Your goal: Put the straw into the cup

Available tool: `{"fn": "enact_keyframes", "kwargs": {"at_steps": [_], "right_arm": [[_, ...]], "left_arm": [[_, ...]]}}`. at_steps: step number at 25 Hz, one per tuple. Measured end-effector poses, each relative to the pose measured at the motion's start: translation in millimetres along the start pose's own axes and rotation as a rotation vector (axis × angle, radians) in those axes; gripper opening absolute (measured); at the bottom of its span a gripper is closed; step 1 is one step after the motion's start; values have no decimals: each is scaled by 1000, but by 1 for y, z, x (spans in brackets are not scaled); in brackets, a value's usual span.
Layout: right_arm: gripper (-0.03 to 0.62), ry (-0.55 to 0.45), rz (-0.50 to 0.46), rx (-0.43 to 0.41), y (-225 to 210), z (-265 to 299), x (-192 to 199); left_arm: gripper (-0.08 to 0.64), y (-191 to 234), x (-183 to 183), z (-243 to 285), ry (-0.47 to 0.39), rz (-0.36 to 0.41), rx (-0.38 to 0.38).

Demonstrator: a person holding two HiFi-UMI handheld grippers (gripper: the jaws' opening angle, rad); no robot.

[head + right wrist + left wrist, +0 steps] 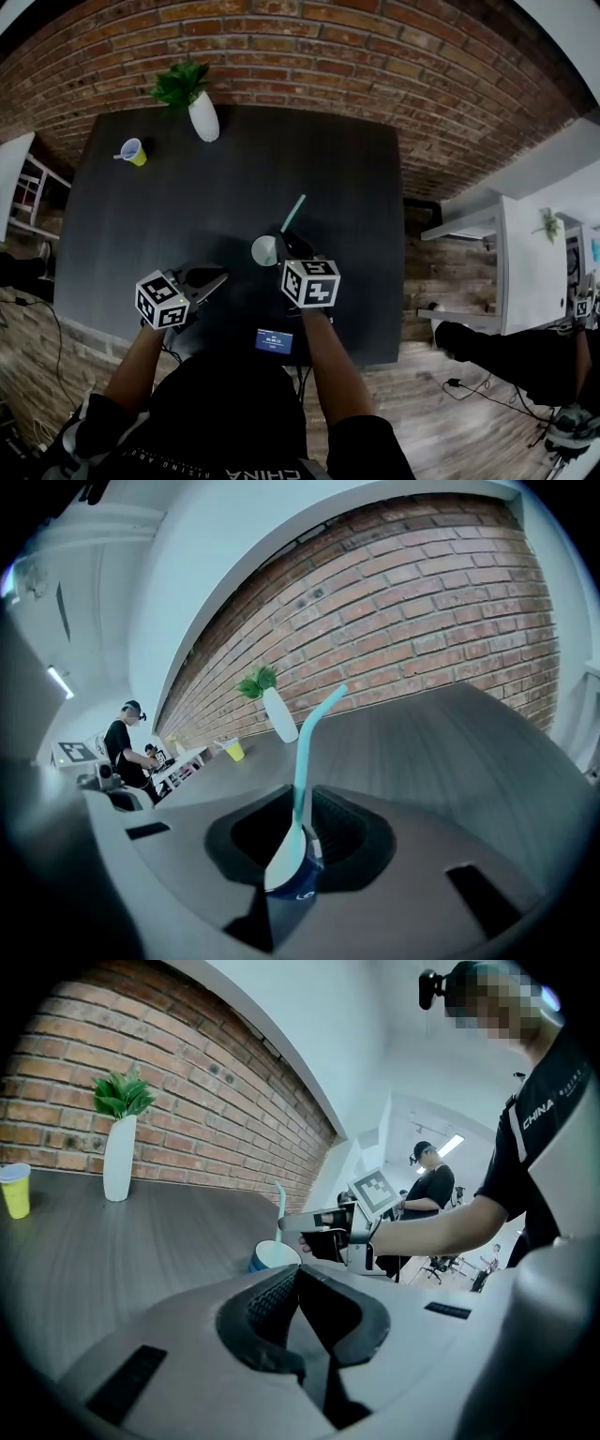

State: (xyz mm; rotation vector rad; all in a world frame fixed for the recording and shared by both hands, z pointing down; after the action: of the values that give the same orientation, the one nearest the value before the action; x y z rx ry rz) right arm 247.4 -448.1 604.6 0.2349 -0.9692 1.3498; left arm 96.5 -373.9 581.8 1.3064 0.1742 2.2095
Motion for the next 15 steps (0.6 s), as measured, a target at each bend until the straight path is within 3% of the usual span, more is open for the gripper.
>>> {"fn": "enact_keyframes", "kwargs": {"at_steps": [5,10,12,15], "right_arm": [[86,-6,49,-27,1,-18,-4],[129,-24,39,-46,12,-47,-4],[127,-3,-53,-51,24,-56,1],[126,33,-271,-28,48,-65,12]], "left_arm": [[5,6,-5,-6,-31,-7,-9],[5,10,-7,-9,-45,1,-22],[5,9,-8,-6,-44,13,-33],[5,7,-10,-1,-21,54,-63]]}}
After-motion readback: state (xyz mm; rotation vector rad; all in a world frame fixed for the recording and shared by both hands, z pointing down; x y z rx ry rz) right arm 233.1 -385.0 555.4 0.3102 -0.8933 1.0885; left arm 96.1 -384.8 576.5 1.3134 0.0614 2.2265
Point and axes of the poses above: the fingertips, and each gripper's own axes: z forward along the fingers, y to its left, x out of its underside, the point moved 2 cm from there along -z, backward along the fingers, and after that the axes turned 9 degrees about y, right-handed, at the moved point
